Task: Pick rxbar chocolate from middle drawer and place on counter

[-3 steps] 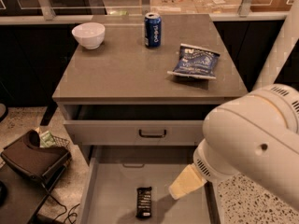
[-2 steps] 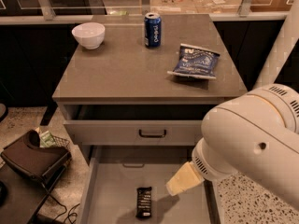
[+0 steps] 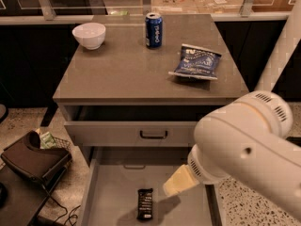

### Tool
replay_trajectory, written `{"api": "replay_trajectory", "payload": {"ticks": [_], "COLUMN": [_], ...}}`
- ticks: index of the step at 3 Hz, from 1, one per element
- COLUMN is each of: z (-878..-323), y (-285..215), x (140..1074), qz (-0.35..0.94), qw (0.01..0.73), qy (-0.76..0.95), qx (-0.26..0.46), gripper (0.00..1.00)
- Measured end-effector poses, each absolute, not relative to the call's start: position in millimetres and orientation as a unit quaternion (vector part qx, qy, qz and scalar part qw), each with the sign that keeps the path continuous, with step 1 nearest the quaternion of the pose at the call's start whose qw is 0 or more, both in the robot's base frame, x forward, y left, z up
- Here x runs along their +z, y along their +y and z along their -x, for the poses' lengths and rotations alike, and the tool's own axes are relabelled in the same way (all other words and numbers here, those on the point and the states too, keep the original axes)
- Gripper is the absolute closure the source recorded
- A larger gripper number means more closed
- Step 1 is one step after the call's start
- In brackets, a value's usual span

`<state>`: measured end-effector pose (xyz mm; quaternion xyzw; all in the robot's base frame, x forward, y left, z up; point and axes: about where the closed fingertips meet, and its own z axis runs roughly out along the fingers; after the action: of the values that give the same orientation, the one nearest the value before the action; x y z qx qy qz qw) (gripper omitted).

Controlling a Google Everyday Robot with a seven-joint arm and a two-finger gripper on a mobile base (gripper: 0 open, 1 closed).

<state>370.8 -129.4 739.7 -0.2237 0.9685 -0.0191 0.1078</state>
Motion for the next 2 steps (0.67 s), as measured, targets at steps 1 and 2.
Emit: {"api": "replay_trajectory", "payload": {"ticks": [1,2], "z": [-372.5,-374.7], "y": [-100.5,-77.3], "x": [675.1,616.6], "qz": [0.212,0.198], "qw": [0.100,0.111], "qy": [0.972,0.974], "qx": [-0.009,0.018], "gripper": [0.00,0.00]}}
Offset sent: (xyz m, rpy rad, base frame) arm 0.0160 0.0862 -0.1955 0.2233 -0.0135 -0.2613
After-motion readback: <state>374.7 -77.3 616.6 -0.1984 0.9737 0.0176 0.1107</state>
